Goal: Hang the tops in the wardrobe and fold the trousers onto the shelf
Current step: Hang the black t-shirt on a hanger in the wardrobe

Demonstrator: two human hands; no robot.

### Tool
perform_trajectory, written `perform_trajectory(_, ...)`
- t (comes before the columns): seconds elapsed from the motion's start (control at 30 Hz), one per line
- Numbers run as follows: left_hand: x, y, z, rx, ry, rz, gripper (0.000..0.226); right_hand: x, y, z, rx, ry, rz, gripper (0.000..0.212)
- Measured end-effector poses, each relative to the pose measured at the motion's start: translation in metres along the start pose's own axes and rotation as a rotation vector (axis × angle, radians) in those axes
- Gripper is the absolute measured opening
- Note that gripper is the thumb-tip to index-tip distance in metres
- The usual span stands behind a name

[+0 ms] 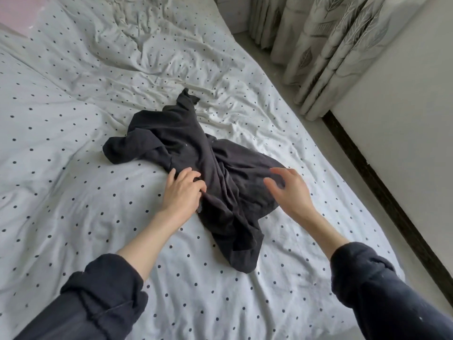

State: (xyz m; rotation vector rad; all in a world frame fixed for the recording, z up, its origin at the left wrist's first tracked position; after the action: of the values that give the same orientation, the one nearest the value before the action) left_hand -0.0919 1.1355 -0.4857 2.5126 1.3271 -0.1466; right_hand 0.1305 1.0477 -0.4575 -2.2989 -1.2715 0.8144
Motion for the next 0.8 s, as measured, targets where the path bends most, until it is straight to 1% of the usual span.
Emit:
perform_trajectory(0.03,-0.003,-0.002,0.001,-0.022,0.059,0.029,0.014,-0.006,-0.008,0.011,-0.06,-0.062,-0.087,0.048)
perform_trajectory(0.07,-0.009,-0.001,0.002,-0.058,0.133,0.042,0.015,-0.012,-0.014,0.023,-0.107,-0.16,-0.138,0.057)
perform_trajectory(0.1,-0.017,-0.001,0.002,-0.092,0.2,0.036,0.018,-0.017,-0.018,0.037,-0.156,-0.279,-0.156,0.064)
perform_trajectory(0.13,-0.028,0.002,0.002,-0.114,0.209,0.004,0.02,-0.025,-0.021,0.05,-0.21,-0.381,-0.16,0.064)
perform_trajectory(0.17,-0.039,0.004,0.004,-0.114,0.202,-0.023,0.021,-0.033,-0.022,0.06,-0.278,-0.443,-0.163,0.058)
perform_trajectory(0.23,-0.059,0.006,0.007,-0.046,0.174,-0.024,0.02,-0.047,-0.019,0.074,-0.384,-0.444,-0.199,0.037)
perform_trajectory(0.27,-0.064,0.008,0.005,-0.016,0.111,-0.028,0.015,-0.05,-0.016,0.074,-0.416,-0.446,-0.196,0.03)
perform_trajectory(0.3,-0.072,0.009,0.005,0.005,0.005,-0.024,0.009,-0.056,-0.012,0.075,-0.445,-0.483,-0.173,0.027)
perform_trajectory(0.33,-0.074,0.011,0.004,0.028,-0.161,-0.018,0.015,-0.056,-0.008,0.071,-0.481,-0.543,-0.145,0.025)
perform_trajectory(0.4,-0.082,0.021,0.004,-0.01,-0.452,0.009,0.025,-0.06,-0.005,0.062,-0.589,-0.698,-0.064,0.026)
perform_trajectory(0.43,-0.086,0.028,-0.001,-0.053,-0.545,0.011,0.026,-0.062,-0.006,0.054,-0.644,-0.767,-0.022,0.029)
perform_trajectory(0.47,-0.089,0.037,-0.002,-0.097,-0.588,0.026,0.026,-0.063,-0.006,0.048,-0.675,-0.833,0.02,0.033)
perform_trajectory(0.5,-0.091,0.041,-0.003,-0.124,-0.574,0.032,0.027,-0.063,-0.009,0.042,-0.691,-0.867,0.039,0.035)
perform_trajectory(0.53,-0.091,0.042,-0.005,-0.134,-0.522,0.047,0.027,-0.061,-0.013,0.036,-0.68,-0.874,0.05,0.035)
perform_trajectory(0.57,-0.089,0.041,-0.009,-0.137,-0.407,0.062,0.026,-0.057,-0.018,0.032,-0.647,-0.835,0.05,0.034)
perform_trajectory(0.6,-0.085,0.034,-0.017,-0.149,-0.19,0.094,0.024,-0.052,-0.025,0.028,-0.595,-0.753,0.038,0.033)
perform_trajectory(0.67,-0.074,0.009,-0.032,-0.126,0.263,0.148,0.022,-0.039,-0.043,0.026,-0.457,-0.507,0.001,0.032)
perform_trajectory(0.7,-0.067,-0.005,-0.036,-0.088,0.386,0.11,0.027,-0.033,-0.051,0.027,-0.368,-0.398,-0.013,0.031)
perform_trajectory(0.73,-0.059,-0.023,-0.037,-0.052,0.385,-0.001,0.039,-0.026,-0.062,0.031,-0.29,-0.332,-0.046,0.029)
perform_trajectory(0.77,-0.053,-0.04,-0.038,-0.067,0.288,-0.16,0.057,-0.021,-0.073,0.037,-0.228,-0.309,-0.087,0.029)
perform_trajectory(0.8,-0.047,-0.057,-0.037,-0.135,0.129,-0.33,0.075,-0.017,-0.085,0.045,-0.171,-0.306,-0.131,0.029)
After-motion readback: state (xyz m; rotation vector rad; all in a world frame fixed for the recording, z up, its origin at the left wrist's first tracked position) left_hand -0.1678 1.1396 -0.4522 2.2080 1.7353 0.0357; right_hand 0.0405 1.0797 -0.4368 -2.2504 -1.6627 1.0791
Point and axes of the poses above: each hand's wrist, its own x-axis towards the middle knuckle, its own z-axis out of the palm, y = z × x, the point moved 2 cm from there along x, towards the middle knuckle, and after that the axes turned 3 degrees about -y, right-handed, at the moved point
